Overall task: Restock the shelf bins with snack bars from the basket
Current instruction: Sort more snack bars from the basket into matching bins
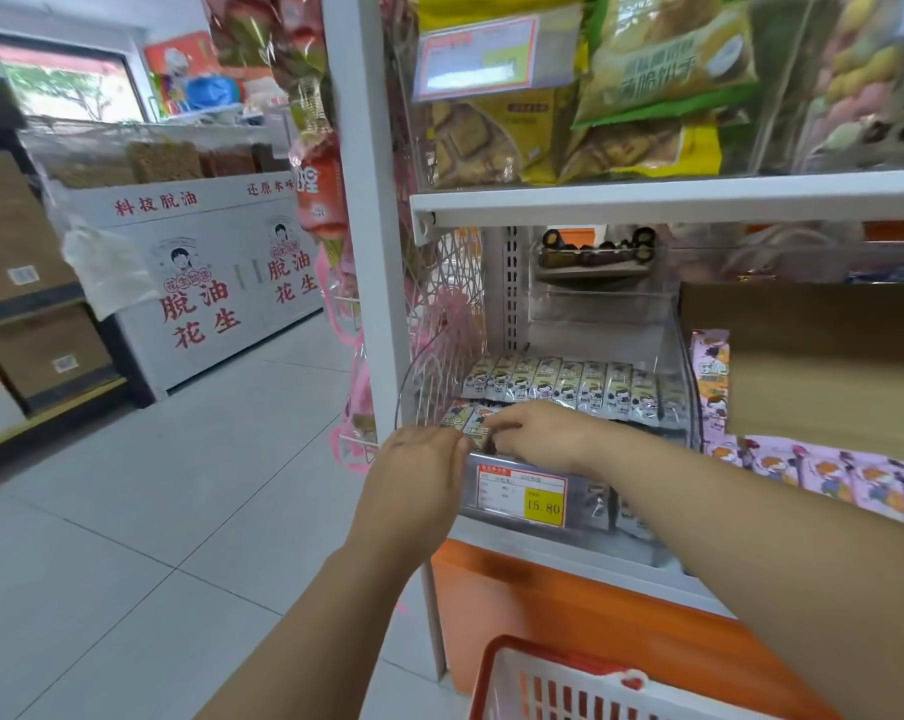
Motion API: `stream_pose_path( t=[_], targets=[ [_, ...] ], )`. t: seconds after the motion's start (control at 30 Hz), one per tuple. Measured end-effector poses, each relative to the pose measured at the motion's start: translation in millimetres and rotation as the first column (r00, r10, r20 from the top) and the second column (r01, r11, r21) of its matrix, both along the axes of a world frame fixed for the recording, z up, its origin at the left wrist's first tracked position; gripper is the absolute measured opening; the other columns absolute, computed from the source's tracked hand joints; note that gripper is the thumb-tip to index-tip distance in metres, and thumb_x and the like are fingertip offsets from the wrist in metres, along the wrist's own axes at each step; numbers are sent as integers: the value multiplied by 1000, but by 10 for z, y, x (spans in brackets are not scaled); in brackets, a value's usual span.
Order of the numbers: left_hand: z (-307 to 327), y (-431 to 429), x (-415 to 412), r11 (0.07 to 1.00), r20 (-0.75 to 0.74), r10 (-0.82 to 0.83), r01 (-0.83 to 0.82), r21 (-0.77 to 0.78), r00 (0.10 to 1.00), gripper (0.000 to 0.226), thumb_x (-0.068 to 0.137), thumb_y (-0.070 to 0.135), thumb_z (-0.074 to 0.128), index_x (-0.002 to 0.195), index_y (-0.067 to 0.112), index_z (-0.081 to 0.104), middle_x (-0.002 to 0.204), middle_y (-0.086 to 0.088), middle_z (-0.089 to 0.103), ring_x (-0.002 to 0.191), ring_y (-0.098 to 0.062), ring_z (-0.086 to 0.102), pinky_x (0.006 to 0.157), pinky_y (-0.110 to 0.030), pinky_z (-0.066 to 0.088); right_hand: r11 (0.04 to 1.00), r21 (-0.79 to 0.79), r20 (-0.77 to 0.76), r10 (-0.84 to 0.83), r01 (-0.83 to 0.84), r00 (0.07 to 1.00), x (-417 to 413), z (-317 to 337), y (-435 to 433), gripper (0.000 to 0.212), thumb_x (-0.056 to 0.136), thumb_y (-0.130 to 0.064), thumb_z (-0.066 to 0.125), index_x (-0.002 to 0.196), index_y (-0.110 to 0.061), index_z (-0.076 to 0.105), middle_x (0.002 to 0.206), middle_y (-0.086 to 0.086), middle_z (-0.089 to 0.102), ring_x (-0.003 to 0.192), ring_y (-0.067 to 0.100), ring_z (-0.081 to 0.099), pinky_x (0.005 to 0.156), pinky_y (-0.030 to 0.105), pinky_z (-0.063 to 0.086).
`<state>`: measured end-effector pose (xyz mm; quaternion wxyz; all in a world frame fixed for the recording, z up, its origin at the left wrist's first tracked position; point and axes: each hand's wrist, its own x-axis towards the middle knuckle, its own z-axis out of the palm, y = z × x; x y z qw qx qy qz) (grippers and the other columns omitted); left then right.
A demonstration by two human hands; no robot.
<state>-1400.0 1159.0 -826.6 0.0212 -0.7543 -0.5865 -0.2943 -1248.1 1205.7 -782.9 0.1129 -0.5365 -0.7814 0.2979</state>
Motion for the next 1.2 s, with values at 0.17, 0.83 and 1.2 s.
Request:
stream_pose_path(
  t=[0.17,0.83,1.2],
  targets=[
    [-50,-377,93,987,61,-30,19,159,998,36,92,26,35,115,22,63,116,5,61,105,-13,51,90,-25,33,864,503,-132,96,-17,987,279,-54,-607,28,94,-16,52,119,-20,64,115,-2,66,106,15,56,89,26,43],
    [-2026,-1517,148,965,-39,-59,47,-260,997,41,64,-9,73,99,12,68,110,-5,59,102,-20,47,60,-33,54,971,-190,459,-44,146,888,1770,-2913,-1712,48,96,-26,51,141,-18,39,146,2,38,130,19,42,106,33,38],
    [-2029,-1514,163,971,-75,-40,21,-239,996,34,64,-10,72,92,10,69,106,-6,60,95,-31,59,55,-32,52,996,-85,787,73,-8,612,1718,-3216,-1827,44,97,-18,48,139,-13,37,142,8,38,127,24,39,98,33,40]
  ],
)
